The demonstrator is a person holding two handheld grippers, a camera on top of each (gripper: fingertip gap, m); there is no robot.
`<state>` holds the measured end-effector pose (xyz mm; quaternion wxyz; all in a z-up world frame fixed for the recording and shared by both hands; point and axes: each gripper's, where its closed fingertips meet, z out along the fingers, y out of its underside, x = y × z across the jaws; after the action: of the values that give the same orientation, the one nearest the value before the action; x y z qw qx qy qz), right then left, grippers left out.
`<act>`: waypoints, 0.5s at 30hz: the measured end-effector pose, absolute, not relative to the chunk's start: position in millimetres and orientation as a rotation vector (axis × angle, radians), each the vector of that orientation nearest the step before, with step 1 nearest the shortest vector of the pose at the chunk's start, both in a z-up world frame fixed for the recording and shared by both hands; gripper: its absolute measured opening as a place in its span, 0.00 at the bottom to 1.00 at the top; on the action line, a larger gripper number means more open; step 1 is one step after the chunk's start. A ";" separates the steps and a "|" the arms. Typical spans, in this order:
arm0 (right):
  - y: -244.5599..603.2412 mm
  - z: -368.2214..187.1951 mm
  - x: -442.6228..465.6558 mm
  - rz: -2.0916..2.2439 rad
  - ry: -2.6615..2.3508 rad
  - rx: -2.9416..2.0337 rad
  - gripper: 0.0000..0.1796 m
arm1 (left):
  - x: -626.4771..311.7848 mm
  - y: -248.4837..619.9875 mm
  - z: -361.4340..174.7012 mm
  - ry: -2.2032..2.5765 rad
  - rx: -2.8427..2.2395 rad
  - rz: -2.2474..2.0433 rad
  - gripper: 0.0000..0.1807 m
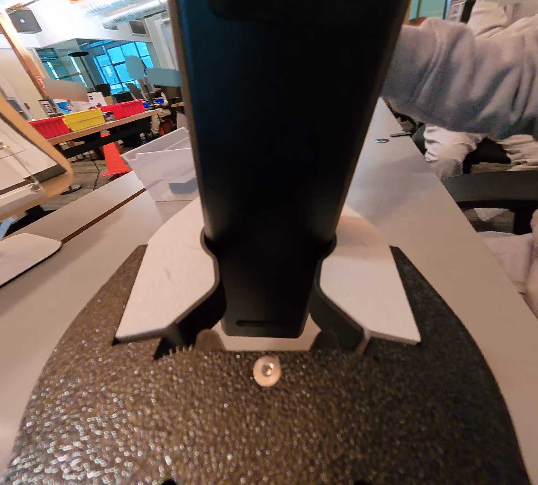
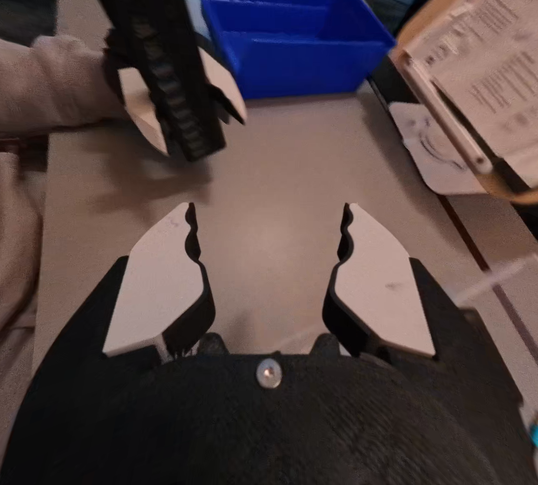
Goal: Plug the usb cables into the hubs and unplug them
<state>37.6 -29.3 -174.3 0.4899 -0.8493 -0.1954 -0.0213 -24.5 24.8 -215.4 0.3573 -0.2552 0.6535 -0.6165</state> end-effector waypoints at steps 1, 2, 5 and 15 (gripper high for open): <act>-15.3 -180.3 7.7 -0.018 -0.551 -2.031 0.52 | -25.7 20.5 -215.7 1.701 -0.644 -1.605 0.40; -3.3 -185.1 -19.0 0.034 -0.625 -1.998 0.52 | -27.4 16.1 -216.2 1.719 -0.624 -1.616 0.40; 22.9 -189.4 -68.7 0.156 -0.743 -1.935 0.47 | -30.4 6.8 -219.3 1.766 -0.579 -1.612 0.40; 44.9 -201.2 -89.1 0.182 -0.876 -1.923 0.32 | -39.8 2.9 -213.9 1.742 -0.482 -1.635 0.40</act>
<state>-89.1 44.9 -201.2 0.4883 -0.7913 -0.3604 0.0749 -39.8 2.9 -213.9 0.3450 -0.1857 0.6709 -0.6296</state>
